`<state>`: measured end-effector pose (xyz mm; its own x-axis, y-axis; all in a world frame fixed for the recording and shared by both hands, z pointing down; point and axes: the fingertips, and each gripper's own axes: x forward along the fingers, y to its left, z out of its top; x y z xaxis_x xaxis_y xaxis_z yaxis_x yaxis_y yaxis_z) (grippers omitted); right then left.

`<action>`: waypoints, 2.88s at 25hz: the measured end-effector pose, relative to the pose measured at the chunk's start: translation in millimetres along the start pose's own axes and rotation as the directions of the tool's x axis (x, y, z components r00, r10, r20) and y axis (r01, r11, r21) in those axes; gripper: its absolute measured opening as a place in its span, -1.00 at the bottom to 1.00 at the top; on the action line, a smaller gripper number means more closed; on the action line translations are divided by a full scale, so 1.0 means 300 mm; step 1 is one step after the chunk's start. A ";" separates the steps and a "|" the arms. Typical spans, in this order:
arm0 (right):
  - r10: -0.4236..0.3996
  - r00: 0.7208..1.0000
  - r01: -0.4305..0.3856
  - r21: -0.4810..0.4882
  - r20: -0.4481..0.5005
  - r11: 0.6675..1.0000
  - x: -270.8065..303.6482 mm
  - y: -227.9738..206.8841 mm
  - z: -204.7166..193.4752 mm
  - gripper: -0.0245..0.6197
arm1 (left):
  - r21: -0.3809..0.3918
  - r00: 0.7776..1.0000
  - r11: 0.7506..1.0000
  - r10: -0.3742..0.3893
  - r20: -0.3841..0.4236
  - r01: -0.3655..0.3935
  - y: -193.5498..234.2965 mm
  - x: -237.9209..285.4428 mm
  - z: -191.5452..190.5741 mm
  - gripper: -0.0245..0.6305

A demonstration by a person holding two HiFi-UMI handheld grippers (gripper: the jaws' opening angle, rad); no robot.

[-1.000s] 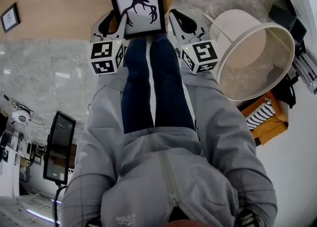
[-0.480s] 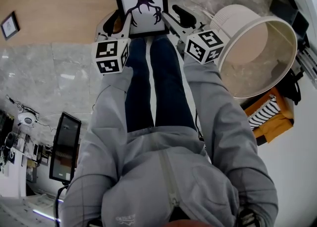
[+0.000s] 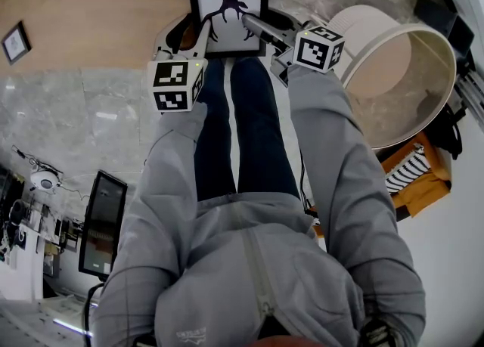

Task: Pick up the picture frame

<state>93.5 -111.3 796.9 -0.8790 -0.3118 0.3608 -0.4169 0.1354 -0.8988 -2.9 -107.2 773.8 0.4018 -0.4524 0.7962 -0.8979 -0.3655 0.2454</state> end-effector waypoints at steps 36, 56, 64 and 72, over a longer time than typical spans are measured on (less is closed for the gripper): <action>0.195 0.981 -0.193 0.224 0.013 0.955 0.053 0.087 -0.007 -0.80 | -0.008 0.996 0.997 -0.075 -0.049 0.075 -0.016 0.039 0.019 -0.54; -0.031 0.999 0.032 0.180 -0.009 0.983 -0.120 0.422 0.110 -0.81 | -0.029 0.997 0.997 -0.076 -0.015 0.075 -0.054 -0.472 0.289 -0.75; -0.081 0.997 0.080 0.110 0.009 0.991 -0.231 0.775 0.097 -0.81 | 0.000 0.997 0.997 -0.073 0.036 0.073 -0.140 -0.796 0.410 -0.87; -0.096 0.995 0.097 -0.029 0.041 0.995 -0.345 1.072 0.090 -0.81 | -0.059 0.988 0.998 -0.021 0.153 0.030 -0.178 -1.116 0.550 -0.87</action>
<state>56.8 -61.0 463.6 -0.8250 -0.3613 0.4346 -0.5065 0.1316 -0.8522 -59.8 -70.4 402.9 0.4433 -0.5637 0.6970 -0.8944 -0.3303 0.3017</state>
